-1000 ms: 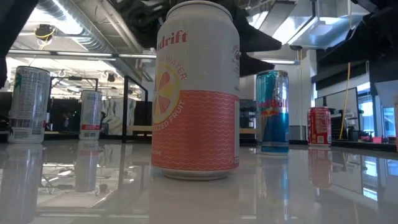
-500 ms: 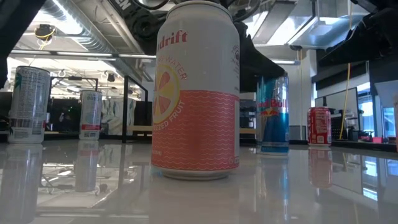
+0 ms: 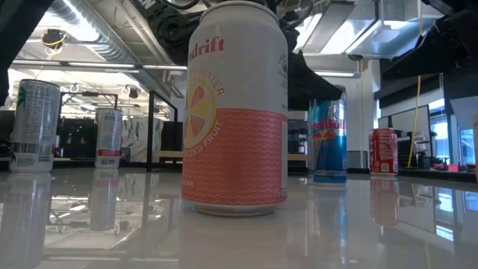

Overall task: Place canned beverage on shelf
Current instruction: Put the blue soda can aligned with the other blue soda can on the shelf

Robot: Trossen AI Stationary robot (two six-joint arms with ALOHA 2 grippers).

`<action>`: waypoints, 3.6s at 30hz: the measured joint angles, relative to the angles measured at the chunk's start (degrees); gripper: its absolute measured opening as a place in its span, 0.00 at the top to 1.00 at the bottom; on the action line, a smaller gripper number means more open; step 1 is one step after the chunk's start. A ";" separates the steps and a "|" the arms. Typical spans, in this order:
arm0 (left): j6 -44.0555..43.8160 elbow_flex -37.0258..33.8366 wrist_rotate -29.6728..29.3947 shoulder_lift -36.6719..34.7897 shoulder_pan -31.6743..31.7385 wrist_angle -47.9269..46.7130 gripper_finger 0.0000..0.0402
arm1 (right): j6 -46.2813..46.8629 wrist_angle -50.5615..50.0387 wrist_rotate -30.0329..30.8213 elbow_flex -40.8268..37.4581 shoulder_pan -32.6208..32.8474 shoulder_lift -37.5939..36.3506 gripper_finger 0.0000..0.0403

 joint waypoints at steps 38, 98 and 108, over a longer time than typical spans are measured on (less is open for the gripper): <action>-0.42 -4.21 -31.30 -31.14 15.93 -44.46 0.45 | 0.02 0.15 -0.29 0.02 0.00 0.04 0.30; -0.30 -23.44 -29.90 -41.02 22.35 -26.38 0.32 | -0.63 2.14 2.12 0.02 0.00 0.04 0.30; 1.91 -17.87 -32.01 -43.75 21.21 -31.14 0.32 | -0.63 2.16 1.22 0.02 0.00 0.07 0.30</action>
